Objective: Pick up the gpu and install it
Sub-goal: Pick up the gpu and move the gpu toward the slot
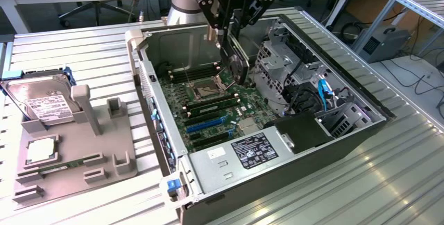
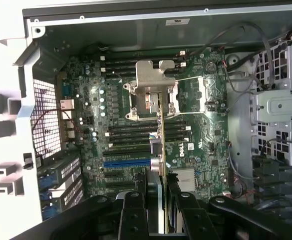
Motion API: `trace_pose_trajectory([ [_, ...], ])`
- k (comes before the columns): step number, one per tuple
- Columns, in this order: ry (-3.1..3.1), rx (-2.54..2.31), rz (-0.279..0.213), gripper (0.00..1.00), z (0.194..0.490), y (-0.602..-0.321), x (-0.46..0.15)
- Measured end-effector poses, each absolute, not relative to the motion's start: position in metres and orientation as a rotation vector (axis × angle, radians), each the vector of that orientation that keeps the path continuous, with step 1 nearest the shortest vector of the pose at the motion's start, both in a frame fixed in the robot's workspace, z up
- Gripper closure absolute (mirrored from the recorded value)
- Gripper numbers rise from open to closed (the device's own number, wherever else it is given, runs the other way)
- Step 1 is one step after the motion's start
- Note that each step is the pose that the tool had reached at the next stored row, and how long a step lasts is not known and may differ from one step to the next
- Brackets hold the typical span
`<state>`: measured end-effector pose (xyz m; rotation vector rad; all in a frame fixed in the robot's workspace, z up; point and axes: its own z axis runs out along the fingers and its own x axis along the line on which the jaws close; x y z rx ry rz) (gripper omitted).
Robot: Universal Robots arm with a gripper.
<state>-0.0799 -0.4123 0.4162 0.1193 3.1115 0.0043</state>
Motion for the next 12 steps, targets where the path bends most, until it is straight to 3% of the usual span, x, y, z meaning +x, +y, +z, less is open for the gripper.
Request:
trace_pose_trajectory([
  [12, 3.111, 0.119, -0.003, 0.73, 0.4146, -0.4122, -0.0698],
])
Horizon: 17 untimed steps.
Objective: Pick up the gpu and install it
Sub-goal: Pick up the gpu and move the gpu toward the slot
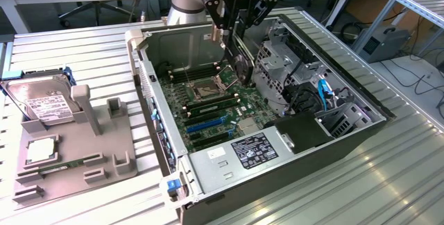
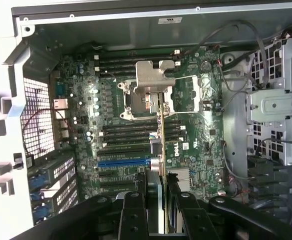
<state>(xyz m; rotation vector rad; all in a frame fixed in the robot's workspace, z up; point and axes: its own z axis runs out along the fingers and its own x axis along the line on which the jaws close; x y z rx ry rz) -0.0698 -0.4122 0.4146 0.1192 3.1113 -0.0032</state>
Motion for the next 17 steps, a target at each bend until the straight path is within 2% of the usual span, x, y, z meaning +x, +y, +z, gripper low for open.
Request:
trace_pose_trajectory([
  [17, 3.111, 0.119, -0.008, 0.73, 0.4119, -0.4123, -0.0639],
])
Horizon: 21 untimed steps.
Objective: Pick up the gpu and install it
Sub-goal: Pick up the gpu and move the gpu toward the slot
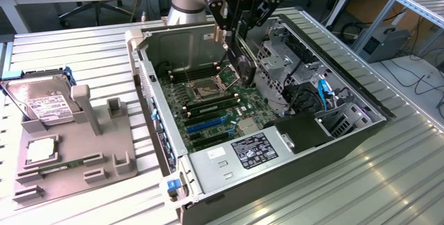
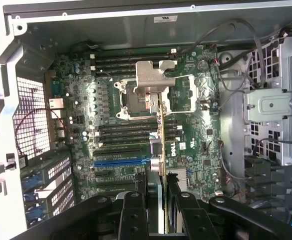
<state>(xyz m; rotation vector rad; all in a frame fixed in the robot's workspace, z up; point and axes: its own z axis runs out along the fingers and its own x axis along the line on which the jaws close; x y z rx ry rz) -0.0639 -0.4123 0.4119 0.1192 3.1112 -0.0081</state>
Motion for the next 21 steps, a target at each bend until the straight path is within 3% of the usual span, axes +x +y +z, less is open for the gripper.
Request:
trace_pose_trajectory([
  [21, 3.111, 0.119, -0.014, 0.73, 0.4092, -0.4122, -0.0576],
])
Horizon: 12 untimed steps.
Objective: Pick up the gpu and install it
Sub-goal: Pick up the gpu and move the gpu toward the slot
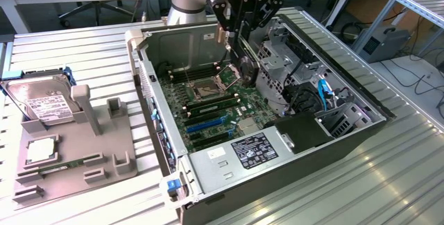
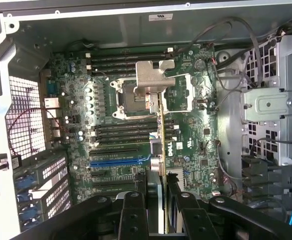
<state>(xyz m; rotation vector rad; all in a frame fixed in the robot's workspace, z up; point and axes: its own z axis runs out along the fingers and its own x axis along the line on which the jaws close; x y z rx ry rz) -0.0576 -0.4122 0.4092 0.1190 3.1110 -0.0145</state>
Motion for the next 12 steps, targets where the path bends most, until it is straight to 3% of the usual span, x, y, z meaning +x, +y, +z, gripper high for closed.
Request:
trace_pose_trajectory([
  [12, 3.111, 0.119, -0.018, 0.73, 0.4079, -0.4123, -0.0547],
])
